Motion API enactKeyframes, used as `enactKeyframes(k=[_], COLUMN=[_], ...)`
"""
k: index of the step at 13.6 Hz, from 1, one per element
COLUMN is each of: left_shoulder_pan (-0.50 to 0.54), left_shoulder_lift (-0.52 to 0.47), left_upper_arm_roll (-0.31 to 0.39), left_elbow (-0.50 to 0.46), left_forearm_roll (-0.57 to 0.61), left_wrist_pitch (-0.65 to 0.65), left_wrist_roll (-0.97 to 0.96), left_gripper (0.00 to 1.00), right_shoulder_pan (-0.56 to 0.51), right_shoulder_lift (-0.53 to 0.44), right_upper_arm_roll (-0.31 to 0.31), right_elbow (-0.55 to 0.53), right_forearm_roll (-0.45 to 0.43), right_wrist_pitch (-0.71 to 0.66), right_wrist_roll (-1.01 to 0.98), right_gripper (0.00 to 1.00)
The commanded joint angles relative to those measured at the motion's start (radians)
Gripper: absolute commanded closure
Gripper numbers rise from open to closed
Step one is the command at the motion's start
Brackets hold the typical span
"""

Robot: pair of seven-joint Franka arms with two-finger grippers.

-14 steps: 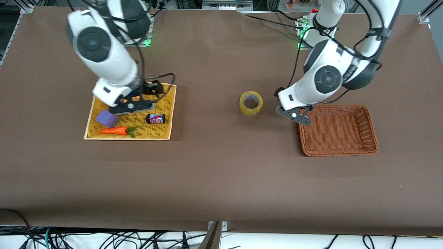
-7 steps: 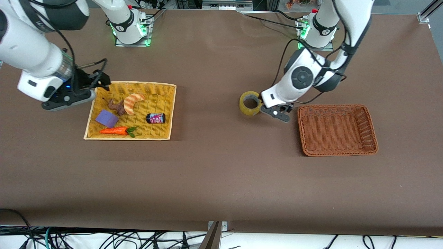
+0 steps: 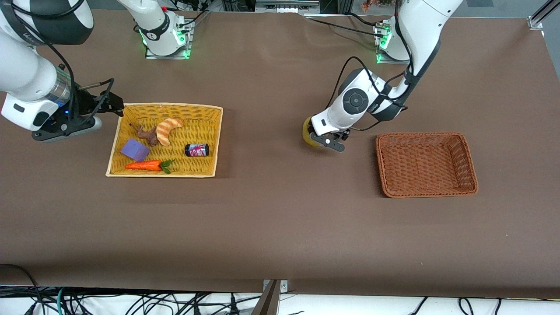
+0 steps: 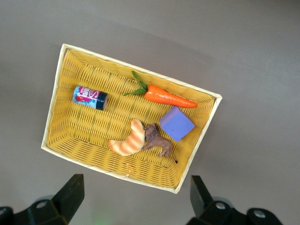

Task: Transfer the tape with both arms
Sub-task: 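Lower the left gripper onto the tape roll and grasp it, then carry the tape with the left gripper into the brown basket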

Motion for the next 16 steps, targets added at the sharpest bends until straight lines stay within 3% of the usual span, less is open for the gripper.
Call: enactKeyframes(k=[1,2,3,9,11,16], left_shoulder_pan=[0.008,0.009,0.009,0.011,0.017,0.106], left_shoulder_lift=[0.016,0.014,0.016,-0.004,-0.01,-0.053], left_upper_arm_roll=[-0.003,-0.003,-0.003,-0.003,0.0,-0.005], left_elbow=[0.011,0.011,0.011,0.023,0.072,0.265], left_forearm_roll=[0.043,0.043,0.043,0.043,0.043,0.044], left_wrist_pitch=[0.005,0.005,0.005,-0.033,-0.085,-0.424], left_wrist_roll=[-0.005,-0.013,-0.018,-0.024,-0.021,0.039], left_gripper=[0.68,0.94,1.0,1.0,1.0,1.0], right_shoulder_pan=[-0.012,-0.012,-0.01,-0.012,-0.013,-0.013], right_shoulder_lift=[-0.049,-0.052,-0.057,-0.067,-0.067,-0.067], right_upper_arm_roll=[-0.004,-0.004,-0.002,-0.002,-0.002,-0.002], right_elbow=[-0.052,-0.054,-0.058,-0.062,-0.062,-0.062], right_forearm_roll=[0.018,0.018,0.018,0.017,0.015,0.014], right_wrist_pitch=[0.023,0.025,0.025,0.025,0.025,0.025], right_wrist_roll=[0.003,0.003,0.004,0.001,0.0,0.0], right_gripper=[0.0,0.0,0.0,0.0,0.0,0.0])
